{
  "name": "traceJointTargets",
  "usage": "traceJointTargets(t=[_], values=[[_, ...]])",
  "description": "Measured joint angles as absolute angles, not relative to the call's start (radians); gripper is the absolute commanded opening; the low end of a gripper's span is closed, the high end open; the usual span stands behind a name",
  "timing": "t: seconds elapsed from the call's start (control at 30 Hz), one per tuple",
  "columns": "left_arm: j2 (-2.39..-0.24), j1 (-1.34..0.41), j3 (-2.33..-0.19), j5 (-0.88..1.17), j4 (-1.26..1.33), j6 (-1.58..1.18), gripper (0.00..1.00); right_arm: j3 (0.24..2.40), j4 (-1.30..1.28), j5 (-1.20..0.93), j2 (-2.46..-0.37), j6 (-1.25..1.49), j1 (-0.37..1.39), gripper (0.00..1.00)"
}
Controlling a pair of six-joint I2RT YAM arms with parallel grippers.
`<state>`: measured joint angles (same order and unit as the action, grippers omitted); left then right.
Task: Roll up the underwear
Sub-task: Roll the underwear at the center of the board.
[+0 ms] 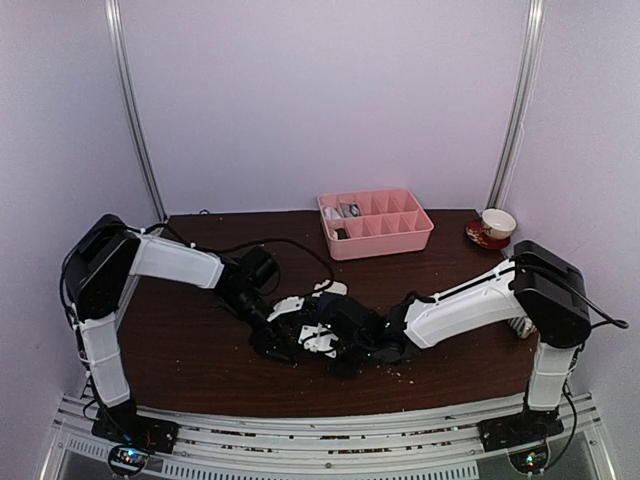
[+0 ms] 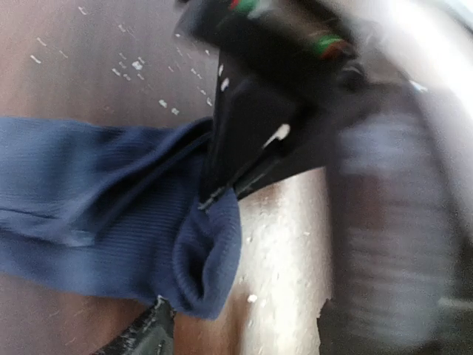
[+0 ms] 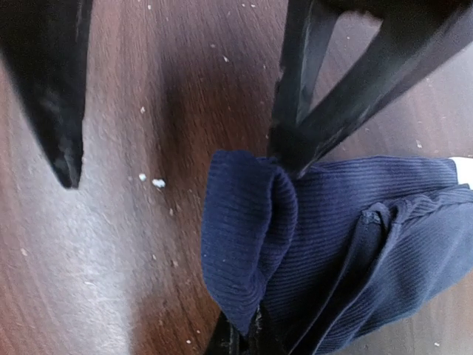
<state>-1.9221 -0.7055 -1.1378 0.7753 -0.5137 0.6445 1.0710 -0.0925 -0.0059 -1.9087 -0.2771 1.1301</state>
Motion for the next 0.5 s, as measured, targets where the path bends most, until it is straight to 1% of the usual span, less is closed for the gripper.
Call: traceJointTargets(t=[0.2,0.33,0.5], values=[[-1.689,-0.700,-0.972,0.642,-0.380,0.706,0.68,1.145,-0.168,-0.227,-1.940,-0.205,1.063,0.00],[-1.552,-0.700,-0.804,0.557,-0.236,0.801,0.68,1.190,-0.220,-0.397,-1.969,-0.151,1.016,0.00],[-1.433,-0.716,-0.575,0.456,-0.014,0.947,0.68,1.215,-0.250,-0.587,-2.003,-0.078,0.962,0.00]])
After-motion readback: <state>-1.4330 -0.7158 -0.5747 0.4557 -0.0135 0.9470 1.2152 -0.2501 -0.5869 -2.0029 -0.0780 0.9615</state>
